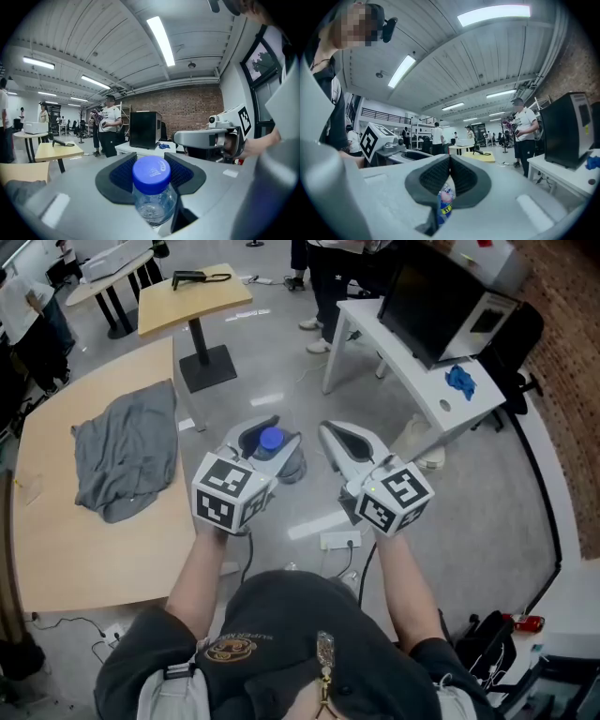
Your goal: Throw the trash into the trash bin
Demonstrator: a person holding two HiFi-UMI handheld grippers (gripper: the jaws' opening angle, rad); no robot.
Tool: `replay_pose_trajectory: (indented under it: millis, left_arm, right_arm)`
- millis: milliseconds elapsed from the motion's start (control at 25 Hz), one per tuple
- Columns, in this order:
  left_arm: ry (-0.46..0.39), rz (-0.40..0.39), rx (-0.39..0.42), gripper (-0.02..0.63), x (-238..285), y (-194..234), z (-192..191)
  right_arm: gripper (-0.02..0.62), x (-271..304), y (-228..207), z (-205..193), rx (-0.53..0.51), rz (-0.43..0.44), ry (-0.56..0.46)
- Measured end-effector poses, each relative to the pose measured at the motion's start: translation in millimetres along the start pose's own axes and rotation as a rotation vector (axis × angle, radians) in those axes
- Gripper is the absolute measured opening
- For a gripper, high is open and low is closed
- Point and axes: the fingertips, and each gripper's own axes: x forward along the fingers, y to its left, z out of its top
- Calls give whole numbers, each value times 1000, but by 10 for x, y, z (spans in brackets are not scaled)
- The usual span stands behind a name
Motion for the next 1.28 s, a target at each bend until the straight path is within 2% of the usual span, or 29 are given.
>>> replay_pose_trajectory:
  millis: [320,560,1000,1280]
  left_arm:
    - [1,-21,13,193,40,-27,-28]
    - [8,-124,22,193,317,-294,-86]
    - [16,-434,69,193,1204,-1626,-11]
    - [50,-575,102,193,1725,-2697,-10]
  right_arm:
    - [3,-57,-70,-41,14,-35,6]
    - [3,-351,-308,-137,35,-144,18]
    - [3,-1804,-1048,-294,84,-482,33]
    - [3,-2957,-1484,-365,130,-641,3]
